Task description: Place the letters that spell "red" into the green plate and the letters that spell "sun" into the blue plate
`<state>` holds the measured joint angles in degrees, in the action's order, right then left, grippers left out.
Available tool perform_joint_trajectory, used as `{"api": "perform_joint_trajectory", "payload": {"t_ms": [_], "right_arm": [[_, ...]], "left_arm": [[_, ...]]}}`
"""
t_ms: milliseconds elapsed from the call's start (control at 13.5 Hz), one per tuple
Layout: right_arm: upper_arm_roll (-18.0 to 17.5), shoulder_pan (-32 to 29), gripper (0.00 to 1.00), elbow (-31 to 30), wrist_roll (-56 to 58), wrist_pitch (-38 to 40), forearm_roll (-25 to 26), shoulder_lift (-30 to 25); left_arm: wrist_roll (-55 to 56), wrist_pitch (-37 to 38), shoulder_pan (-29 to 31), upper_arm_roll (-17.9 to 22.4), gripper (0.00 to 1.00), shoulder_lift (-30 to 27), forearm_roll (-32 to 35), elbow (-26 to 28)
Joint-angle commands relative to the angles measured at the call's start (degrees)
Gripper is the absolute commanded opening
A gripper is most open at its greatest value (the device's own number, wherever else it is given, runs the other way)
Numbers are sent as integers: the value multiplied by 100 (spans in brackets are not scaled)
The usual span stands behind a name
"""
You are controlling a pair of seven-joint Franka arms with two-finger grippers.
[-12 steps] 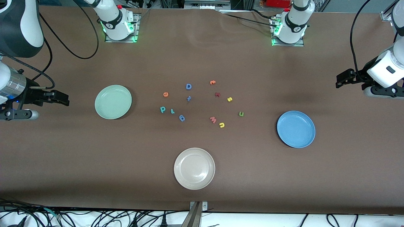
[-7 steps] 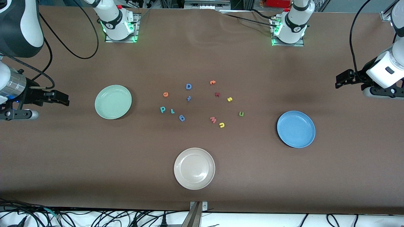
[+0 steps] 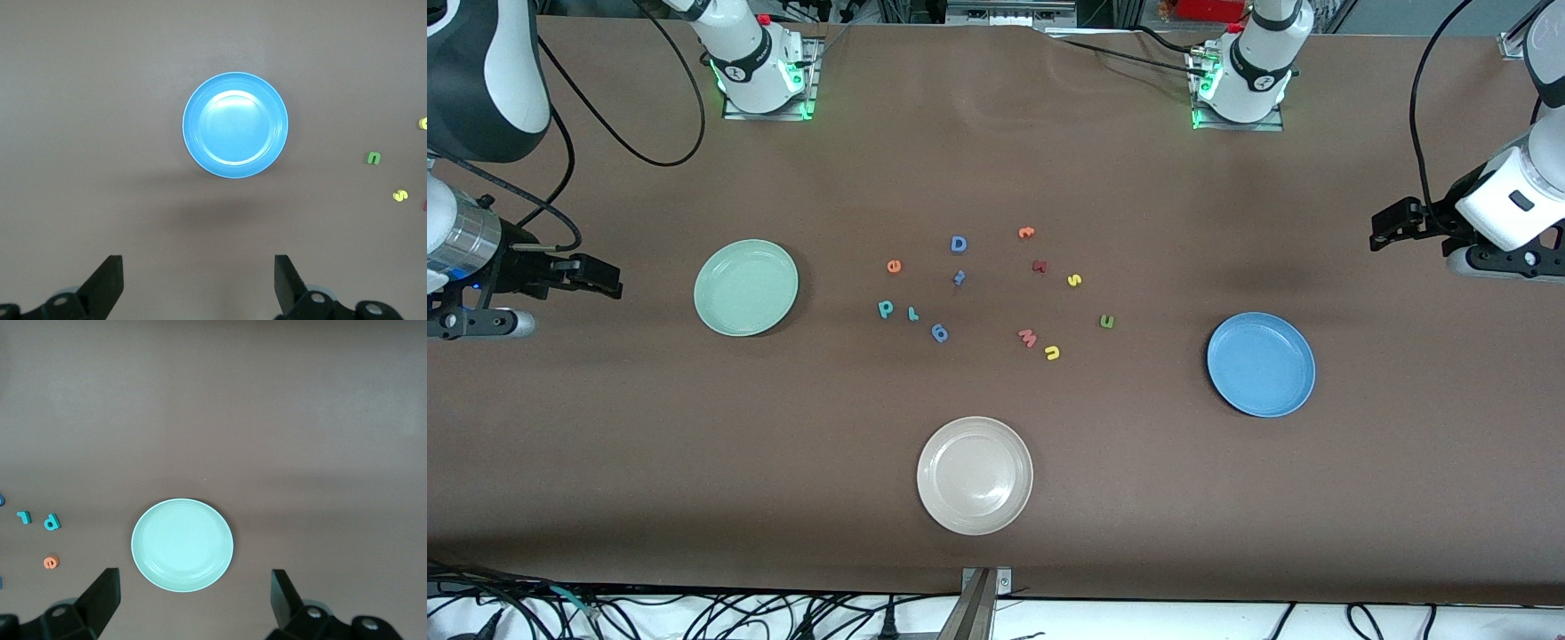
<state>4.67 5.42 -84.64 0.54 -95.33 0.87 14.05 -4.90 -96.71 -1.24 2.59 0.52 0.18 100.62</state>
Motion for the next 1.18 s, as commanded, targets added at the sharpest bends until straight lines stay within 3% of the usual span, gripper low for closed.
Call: {"api": "perform_joint_trajectory", "payload": {"t_ms": [0,1107], "right_arm": [[-1,-6,100,176,51,129,45,63],[-1,12,100,176,16,129,80,37]], "left_arm": [[-99,-93,54,-66,100,-61,202,89],[-99,-111,54,-66,100,-44,202,98]]}}
